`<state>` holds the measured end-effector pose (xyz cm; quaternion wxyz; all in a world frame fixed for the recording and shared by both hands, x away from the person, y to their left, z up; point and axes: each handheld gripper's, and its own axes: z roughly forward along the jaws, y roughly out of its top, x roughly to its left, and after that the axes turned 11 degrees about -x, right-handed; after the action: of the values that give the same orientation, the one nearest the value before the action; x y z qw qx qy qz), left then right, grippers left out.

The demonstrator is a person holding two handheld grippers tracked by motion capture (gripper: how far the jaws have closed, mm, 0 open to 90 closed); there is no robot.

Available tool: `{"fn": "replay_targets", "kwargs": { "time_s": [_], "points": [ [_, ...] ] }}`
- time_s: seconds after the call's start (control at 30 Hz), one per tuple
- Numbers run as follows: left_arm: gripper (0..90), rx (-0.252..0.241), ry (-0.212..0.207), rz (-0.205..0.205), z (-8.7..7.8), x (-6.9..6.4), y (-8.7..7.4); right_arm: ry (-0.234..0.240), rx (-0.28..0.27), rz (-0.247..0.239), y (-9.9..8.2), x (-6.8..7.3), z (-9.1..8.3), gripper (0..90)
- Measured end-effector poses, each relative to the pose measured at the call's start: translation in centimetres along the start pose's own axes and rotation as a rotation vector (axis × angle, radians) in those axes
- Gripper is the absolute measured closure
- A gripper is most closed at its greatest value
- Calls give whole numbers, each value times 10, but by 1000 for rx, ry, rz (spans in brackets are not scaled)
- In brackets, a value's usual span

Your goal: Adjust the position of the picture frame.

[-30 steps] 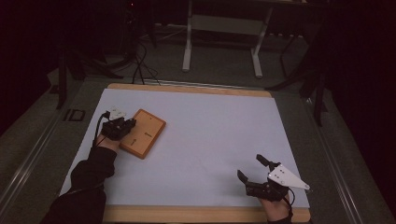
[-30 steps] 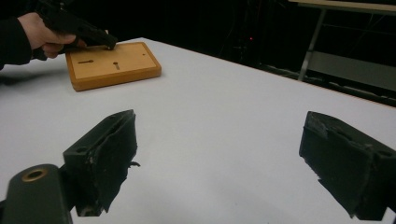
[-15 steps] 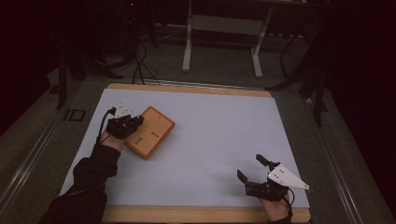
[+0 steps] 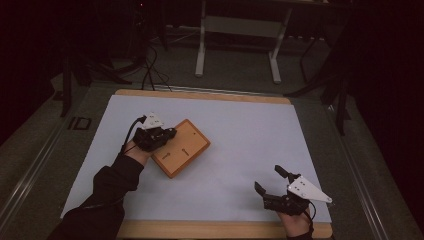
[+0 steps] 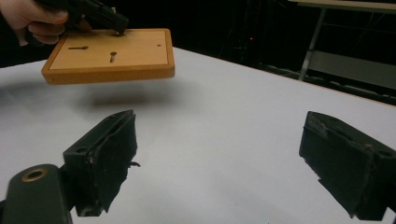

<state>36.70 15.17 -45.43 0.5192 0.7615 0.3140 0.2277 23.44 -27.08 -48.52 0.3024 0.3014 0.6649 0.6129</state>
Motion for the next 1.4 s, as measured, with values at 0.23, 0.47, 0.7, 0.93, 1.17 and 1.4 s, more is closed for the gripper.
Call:
{"fn": "replay_targets", "kwargs": {
  "time_s": [0.23,0.47,0.7,0.93,1.17,1.4],
  "points": [
    [848,-7,-117,8,16,-18,4,14,-12,9,0,-1,-1,106],
    [848,4,-208,41,34,-38,6,20,-1,27,-1,-3,-1,105],
    [848,-1,-276,53,50,-51,6,12,-13,24,0,-4,-3,105],
    [848,8,-347,77,67,-67,5,4,-8,3,0,-3,-2,106],
    [847,27,-404,91,84,-82,1,7,-6,3,0,-4,-2,106],
    [848,39,-457,91,98,-91,-5,12,-1,2,0,-4,-3,106]
  ]
}}
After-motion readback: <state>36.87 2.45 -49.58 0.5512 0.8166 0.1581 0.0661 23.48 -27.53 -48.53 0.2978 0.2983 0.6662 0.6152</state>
